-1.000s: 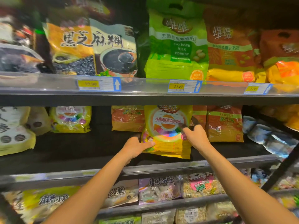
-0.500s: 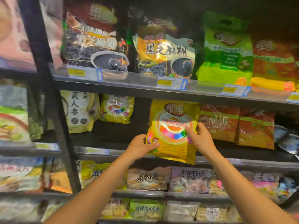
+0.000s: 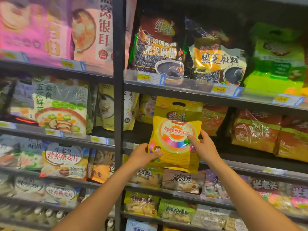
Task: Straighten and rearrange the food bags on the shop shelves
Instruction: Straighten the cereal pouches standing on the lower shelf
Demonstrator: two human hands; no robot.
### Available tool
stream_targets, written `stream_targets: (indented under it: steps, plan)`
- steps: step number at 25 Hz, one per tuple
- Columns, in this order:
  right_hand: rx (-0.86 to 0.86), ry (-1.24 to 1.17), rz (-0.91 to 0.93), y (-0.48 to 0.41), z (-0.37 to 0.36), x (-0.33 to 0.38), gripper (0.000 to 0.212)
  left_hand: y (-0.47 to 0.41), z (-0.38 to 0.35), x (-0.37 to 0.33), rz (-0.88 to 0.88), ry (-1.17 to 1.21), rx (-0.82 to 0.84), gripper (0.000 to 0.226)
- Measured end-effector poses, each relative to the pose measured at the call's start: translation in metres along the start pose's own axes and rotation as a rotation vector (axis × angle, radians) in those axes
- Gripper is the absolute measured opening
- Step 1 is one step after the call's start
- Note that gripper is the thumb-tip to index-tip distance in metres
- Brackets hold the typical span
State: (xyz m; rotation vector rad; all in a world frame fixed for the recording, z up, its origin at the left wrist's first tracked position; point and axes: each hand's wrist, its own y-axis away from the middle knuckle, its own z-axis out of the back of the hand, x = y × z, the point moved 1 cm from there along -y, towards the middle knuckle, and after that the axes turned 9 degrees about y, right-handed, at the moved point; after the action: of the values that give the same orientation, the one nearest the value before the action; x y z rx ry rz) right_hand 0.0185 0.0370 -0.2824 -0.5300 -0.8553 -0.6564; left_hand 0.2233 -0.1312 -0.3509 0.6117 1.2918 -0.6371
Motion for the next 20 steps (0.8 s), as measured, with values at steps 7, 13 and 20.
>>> stream_targets:
  steps: [7,13,20]
  plan:
    - [0.123,-0.088,-0.035,-0.007,-0.033,0.016,0.062,0.003,0.034,0.010,0.025,0.044,-0.029,0.032]
    - [0.172,-0.115,-0.063,-0.034,-0.049,0.022,0.086,-0.016,0.047,0.009,0.022,0.017,-0.101,0.032]
    - [0.309,-0.007,-0.169,-0.097,-0.065,0.013,0.082,-0.065,0.056,-0.003,0.030,-0.038,-0.158,0.029]
